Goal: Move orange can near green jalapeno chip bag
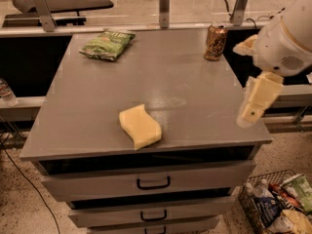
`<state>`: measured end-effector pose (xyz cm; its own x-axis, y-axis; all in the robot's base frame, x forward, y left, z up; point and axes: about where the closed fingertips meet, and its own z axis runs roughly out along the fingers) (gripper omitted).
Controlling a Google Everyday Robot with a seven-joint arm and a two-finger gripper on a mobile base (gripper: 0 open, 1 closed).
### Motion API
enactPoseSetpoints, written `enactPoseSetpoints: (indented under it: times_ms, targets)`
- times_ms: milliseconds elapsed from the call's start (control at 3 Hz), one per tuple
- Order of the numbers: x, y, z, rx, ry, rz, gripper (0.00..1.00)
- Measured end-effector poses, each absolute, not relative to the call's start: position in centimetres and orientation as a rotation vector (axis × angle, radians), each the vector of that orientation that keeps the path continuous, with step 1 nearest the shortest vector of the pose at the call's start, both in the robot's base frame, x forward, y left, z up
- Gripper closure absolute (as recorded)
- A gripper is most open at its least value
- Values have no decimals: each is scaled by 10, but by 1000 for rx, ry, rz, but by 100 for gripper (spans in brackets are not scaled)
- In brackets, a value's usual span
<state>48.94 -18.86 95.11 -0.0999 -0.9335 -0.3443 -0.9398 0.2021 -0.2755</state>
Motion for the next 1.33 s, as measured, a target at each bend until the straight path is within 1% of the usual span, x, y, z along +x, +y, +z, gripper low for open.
enactPoseSetpoints:
  times_ms: [333, 667, 1000, 1333]
  targets:
    - [567, -180, 951, -1666, 1901, 83, 0]
    - [565, -180, 951, -1669, 1902, 82, 0]
    - [578, -180, 941, -1605, 1880, 106, 0]
    - [625, -191, 931, -1517, 1839, 87, 0]
